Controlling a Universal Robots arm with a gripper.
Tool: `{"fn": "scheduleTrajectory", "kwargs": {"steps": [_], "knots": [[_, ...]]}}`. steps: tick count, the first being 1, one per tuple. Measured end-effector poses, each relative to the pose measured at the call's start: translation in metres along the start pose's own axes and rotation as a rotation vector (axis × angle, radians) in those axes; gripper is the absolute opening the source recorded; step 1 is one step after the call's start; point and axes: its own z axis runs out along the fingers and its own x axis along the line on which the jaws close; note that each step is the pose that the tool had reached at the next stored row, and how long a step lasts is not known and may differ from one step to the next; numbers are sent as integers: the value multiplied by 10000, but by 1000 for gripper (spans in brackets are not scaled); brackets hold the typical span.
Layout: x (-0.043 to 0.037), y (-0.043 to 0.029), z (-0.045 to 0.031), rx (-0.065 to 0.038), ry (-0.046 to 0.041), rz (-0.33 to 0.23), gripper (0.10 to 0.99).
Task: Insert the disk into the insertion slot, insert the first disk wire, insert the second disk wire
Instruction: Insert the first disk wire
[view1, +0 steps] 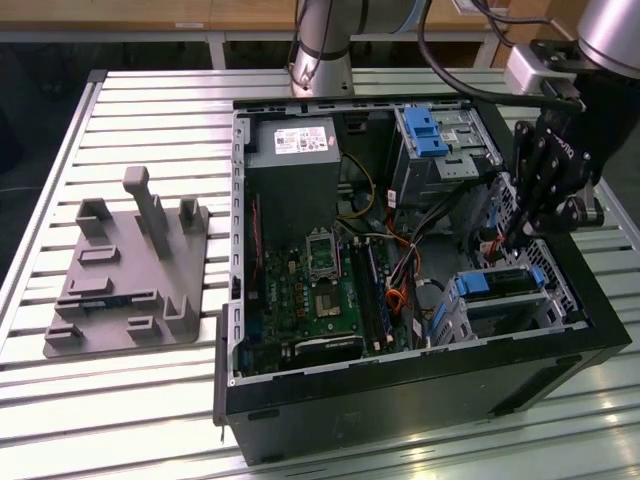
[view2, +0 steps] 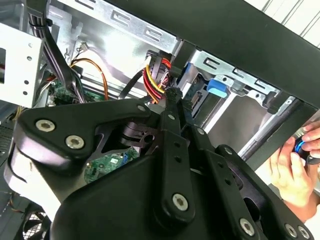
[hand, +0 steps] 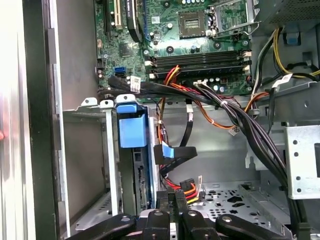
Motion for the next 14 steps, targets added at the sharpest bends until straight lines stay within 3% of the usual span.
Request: {"fn": "scheduleTrajectory", "kwargs": {"steps": [7,14], "knots": [[25,1,-17,11,-29,-194,165],[35,0,-18,21,-194,-466,165]]}}
